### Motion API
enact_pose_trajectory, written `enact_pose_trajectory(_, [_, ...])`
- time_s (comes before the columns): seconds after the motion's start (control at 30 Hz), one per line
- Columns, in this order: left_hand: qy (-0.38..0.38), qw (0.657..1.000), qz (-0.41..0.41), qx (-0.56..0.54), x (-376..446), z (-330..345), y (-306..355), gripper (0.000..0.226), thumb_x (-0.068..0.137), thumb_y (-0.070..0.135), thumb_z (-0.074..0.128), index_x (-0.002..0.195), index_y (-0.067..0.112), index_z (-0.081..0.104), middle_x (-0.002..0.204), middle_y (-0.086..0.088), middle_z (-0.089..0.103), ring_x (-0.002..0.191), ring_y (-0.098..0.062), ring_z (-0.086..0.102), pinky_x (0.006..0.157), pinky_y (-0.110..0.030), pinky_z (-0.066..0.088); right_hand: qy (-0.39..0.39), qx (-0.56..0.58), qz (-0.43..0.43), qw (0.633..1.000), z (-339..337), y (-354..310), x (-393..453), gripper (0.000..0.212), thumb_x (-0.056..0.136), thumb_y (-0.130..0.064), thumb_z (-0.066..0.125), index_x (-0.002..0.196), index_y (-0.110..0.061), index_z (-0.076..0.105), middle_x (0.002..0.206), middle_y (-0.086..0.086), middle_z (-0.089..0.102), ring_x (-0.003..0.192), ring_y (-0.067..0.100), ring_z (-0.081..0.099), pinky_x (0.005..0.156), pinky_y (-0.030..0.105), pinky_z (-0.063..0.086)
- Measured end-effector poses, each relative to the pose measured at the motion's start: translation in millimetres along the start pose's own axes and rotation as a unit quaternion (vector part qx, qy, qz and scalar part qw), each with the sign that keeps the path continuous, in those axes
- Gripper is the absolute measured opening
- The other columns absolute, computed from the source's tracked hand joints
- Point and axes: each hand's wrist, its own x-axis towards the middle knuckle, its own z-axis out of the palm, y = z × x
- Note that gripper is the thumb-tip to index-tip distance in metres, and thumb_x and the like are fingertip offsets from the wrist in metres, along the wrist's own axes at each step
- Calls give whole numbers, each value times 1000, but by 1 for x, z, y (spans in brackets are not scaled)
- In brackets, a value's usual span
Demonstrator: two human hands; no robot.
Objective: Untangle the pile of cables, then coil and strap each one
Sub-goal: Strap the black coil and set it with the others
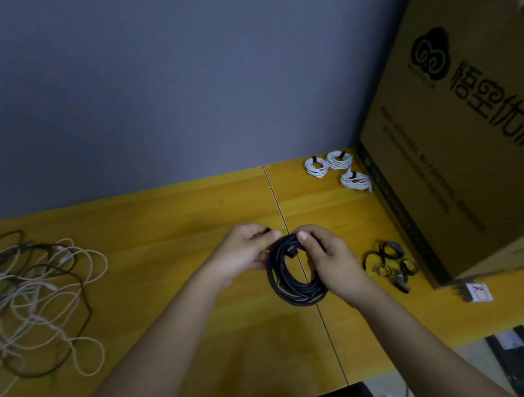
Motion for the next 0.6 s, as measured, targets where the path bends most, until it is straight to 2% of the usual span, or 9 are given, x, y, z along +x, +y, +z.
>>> enact_pose_trajectory(0.1, [-6, 1000, 12, -14, -17, -3, 12, 22, 97, 27, 53, 104, 8, 60, 85, -2, 73, 69, -14, 71, 61, -21, 55, 37, -11, -16, 999, 10, -12, -6, 22, 101, -25, 43, 99, -16, 63, 77, -11, 66, 67, -3, 57, 63, 12, 40])
enact_pose_trajectory(0.23, [-33, 998, 24, -52, -30, -11, 24, 47, 97, 48, 39, 115, 12, 64, 106, -6, 73, 94, -20, 71, 80, -29, 58, 109, -34, -47, 992, 14, -24, -5, 18, 101, -22, 45, 100, -18, 62, 82, -13, 63, 74, -6, 57, 66, 8, 39])
enact_pose_trajectory(0.3, [-33, 996, 30, -79, -34, -10, 28, 40, 98, 45, 41, 115, 19, 65, 111, -1, 71, 97, -17, 70, 76, -28, 57, 143, -39, -63, 987, 17, -30, -5, 17, 101, -21, 45, 99, -19, 62, 88, -12, 65, 82, -5, 58, 69, 7, 40])
enact_pose_trajectory(0.37, [-13, 993, 35, -111, -36, -6, 32, 30, 97, 37, 49, 113, 20, 67, 109, 2, 72, 92, -14, 69, 72, -27, 55, 166, -39, -80, 982, 20, -36, -4, 16, 101, -20, 45, 98, -23, 61, 90, -11, 66, 86, -4, 59, 72, 8, 41])
enact_pose_trajectory(0.47, [21, 989, 62, -132, -35, -1, 38, 20, 94, 28, 59, 106, 18, 72, 103, -1, 74, 90, -13, 69, 76, -31, 56, 168, -30, -106, 980, 23, -48, -2, 17, 100, -17, 46, 100, -26, 61, 92, -11, 68, 89, -1, 62, 76, 11, 44])
enact_pose_trajectory(0.53, [26, 987, 83, -135, -37, -1, 42, 15, 91, 20, 64, 102, 17, 73, 100, -2, 74, 89, -11, 70, 69, -27, 57, 166, -25, -108, 980, 26, -52, -1, 17, 100, -17, 46, 103, -23, 62, 94, -10, 68, 90, 0, 62, 78, 12, 45])
enact_pose_trajectory(0.6, [31, 984, 94, -149, -37, -1, 45, 15, 88, 15, 66, 102, 16, 72, 100, -4, 74, 88, -12, 70, 70, -26, 58, 172, -17, -105, 979, 26, -57, 0, 17, 100, -17, 45, 103, -20, 62, 93, -9, 67, 89, 1, 62, 78, 14, 46])
